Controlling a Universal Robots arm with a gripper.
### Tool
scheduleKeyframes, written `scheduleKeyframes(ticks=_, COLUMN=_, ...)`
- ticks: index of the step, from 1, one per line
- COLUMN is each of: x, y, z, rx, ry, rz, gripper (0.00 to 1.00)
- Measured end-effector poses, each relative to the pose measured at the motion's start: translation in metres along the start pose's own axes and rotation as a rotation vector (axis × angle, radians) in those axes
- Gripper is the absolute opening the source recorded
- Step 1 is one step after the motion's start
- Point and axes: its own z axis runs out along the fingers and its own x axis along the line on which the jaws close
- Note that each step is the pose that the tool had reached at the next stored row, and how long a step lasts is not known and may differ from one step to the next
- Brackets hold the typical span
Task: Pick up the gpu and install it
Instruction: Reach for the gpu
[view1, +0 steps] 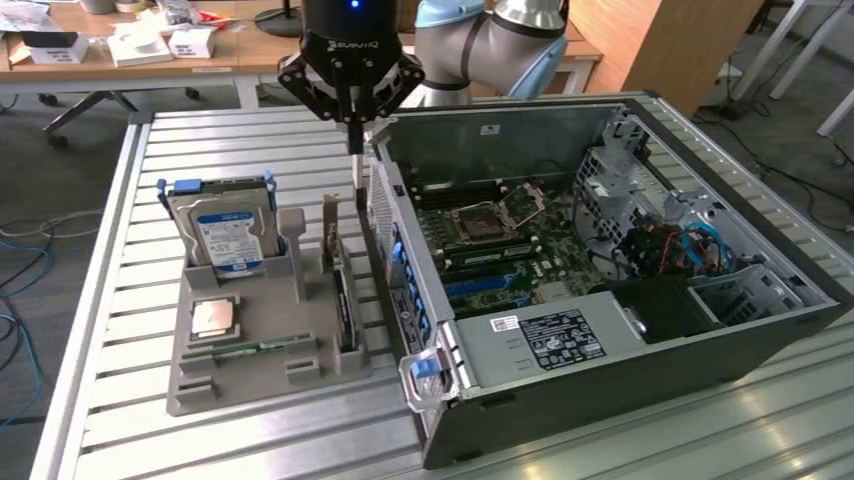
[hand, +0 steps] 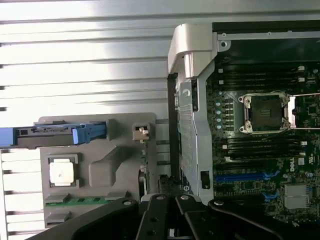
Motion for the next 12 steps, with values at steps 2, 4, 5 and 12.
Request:
scheduleKeyframes(ticks=2, x=0.005, y=-0.0004, z=0.0001, rx=-0.0001, ry=0.0, rz=0.0, gripper=0.11)
scheduleKeyframes(ticks=4, x=0.011, y=-0.0007, z=0.0002, rx=-0.0001, ry=0.0, rz=0.0, gripper=0.11)
scheduleKeyframes(ticks=5, x=0.014, y=-0.0009, z=0.0003, rx=-0.0001, ry=0.0, rz=0.0, gripper=0.11)
scheduleKeyframes(ticks=12, x=0.028, y=-0.0018, z=0.0009, rx=0.0001, ry=-0.0001, rz=0.0, gripper=0.11)
